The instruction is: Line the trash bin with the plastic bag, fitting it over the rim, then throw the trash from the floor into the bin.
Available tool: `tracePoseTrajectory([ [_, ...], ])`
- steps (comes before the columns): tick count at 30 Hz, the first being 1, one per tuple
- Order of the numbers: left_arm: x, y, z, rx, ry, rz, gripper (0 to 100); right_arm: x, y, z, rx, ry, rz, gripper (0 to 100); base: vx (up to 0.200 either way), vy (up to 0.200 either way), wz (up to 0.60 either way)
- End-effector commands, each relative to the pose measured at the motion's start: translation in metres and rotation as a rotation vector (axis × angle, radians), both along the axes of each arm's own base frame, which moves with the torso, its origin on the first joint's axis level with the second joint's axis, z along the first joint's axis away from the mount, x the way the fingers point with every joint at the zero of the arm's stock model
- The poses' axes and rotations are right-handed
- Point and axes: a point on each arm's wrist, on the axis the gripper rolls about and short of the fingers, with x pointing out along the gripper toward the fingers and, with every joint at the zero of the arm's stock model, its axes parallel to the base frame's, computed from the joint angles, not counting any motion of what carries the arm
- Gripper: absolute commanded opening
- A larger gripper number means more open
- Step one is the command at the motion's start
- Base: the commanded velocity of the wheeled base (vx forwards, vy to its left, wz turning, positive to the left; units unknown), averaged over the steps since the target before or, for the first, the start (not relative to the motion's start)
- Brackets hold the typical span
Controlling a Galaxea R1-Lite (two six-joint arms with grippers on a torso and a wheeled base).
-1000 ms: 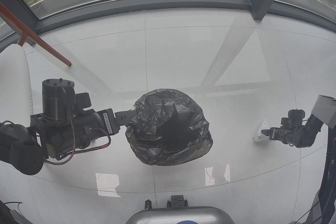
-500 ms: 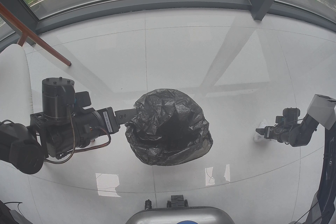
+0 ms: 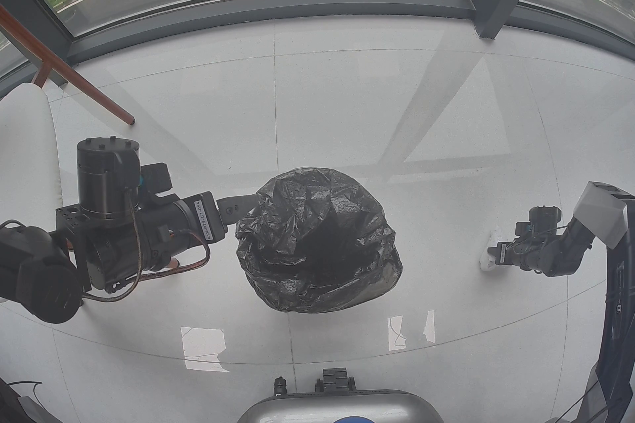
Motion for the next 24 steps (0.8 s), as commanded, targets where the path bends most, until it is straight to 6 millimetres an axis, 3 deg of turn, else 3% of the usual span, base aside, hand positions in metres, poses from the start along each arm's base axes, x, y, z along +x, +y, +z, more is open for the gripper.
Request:
tracePoseTrajectory([
  [1,0.001,0.0,0.0,-0.001,0.0,0.002,100,0.0,0.001,-0.005,0.002,0.01,0.004,0,0.0,0.0,0.0],
  [8,-0.001,0.001,-0.002,0.003,0.005,0.005,100,-0.003,0.002,-0.003,-0.002,0.014,0.009,0,0.0,0.0,0.0],
  [10,-0.001,0.002,-0.002,0.003,0.008,0.007,100,-0.009,0.004,0.008,-0.001,0.005,0.011,0,0.0,0.0,0.0],
  [15,-0.001,0.001,-0.003,0.004,0.01,0.005,100,-0.027,0.008,0.048,0.003,-0.04,0.019,0,0.0,0.0,0.0],
  [18,-0.004,0.001,-0.003,0.004,0.011,0.001,100,-0.047,0.017,0.092,0.011,-0.108,0.05,0,0.0,0.0,0.0],
  [24,-0.01,0.002,-0.011,0.017,0.039,-0.01,100,-0.089,0.042,0.159,0.006,-0.233,0.109,0,0.0,0.0,0.0],
])
